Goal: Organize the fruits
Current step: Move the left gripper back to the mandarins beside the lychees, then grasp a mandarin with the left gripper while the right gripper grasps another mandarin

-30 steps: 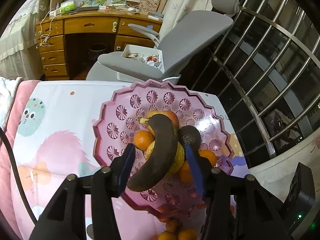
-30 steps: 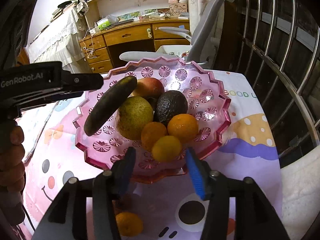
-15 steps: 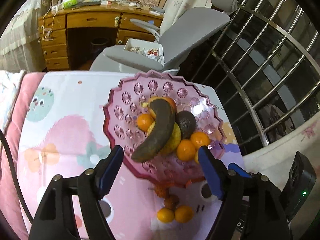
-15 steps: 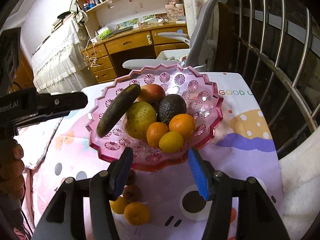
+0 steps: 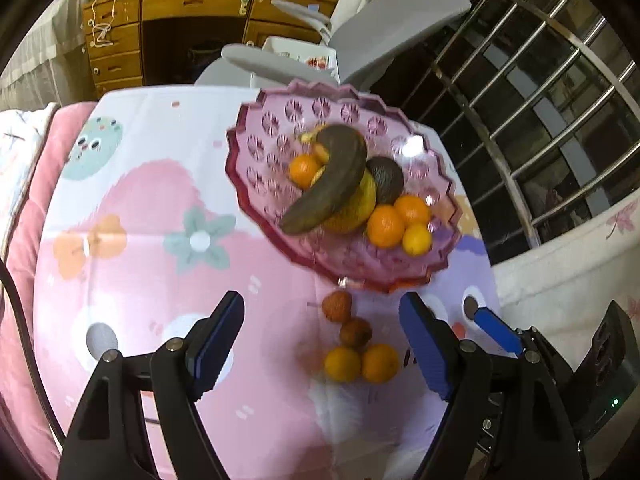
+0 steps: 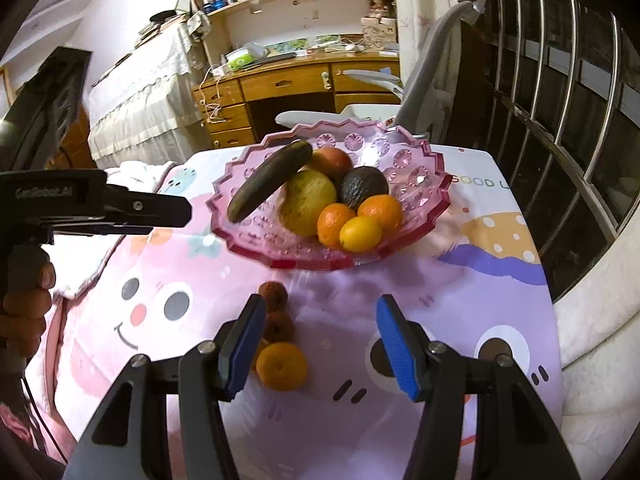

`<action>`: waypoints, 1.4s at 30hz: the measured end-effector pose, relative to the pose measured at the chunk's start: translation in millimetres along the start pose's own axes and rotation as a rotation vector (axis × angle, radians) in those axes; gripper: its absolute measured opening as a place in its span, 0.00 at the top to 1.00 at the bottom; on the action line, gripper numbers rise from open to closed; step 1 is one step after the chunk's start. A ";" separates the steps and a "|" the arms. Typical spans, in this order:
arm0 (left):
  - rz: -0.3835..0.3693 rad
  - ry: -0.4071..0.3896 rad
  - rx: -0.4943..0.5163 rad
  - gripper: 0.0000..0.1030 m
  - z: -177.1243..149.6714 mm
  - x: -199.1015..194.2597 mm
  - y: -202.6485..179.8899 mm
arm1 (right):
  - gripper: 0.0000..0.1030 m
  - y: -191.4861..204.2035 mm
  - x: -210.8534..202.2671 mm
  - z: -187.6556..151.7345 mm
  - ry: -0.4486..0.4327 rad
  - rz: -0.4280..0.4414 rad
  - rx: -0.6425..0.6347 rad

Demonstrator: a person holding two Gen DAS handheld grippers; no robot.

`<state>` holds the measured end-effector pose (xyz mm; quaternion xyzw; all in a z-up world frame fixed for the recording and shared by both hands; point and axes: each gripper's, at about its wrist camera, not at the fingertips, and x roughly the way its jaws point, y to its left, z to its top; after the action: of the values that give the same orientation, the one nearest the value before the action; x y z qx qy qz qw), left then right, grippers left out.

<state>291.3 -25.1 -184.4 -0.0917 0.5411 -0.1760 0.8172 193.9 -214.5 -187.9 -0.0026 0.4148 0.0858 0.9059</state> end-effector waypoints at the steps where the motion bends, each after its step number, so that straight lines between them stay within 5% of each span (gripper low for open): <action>1: 0.002 0.011 0.002 0.24 -2.5 2.6 0.2 | 0.44 1.5 -0.7 -2.8 -0.002 -0.001 -0.006; 9: 0.001 0.115 0.015 0.24 -20.0 29.7 -1.2 | 0.44 16.3 3.9 -23.5 0.002 0.006 -0.090; 19: 0.005 0.224 0.025 0.38 -35.6 64.3 -8.1 | 0.44 30.6 23.9 -43.5 0.057 -0.010 -0.193; 28: -0.004 0.270 0.013 0.45 -38.0 82.6 -10.8 | 0.58 38.5 41.9 -52.2 0.113 -0.007 -0.215; 42: -0.017 0.299 -0.002 0.54 -41.9 97.8 -16.0 | 0.62 39.1 50.5 -55.8 0.127 0.003 -0.205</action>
<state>284.3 -76.0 -279.0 -0.0698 0.6561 -0.1940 0.7260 178.2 -172.5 -259.8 -0.0997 0.4602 0.1289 0.8727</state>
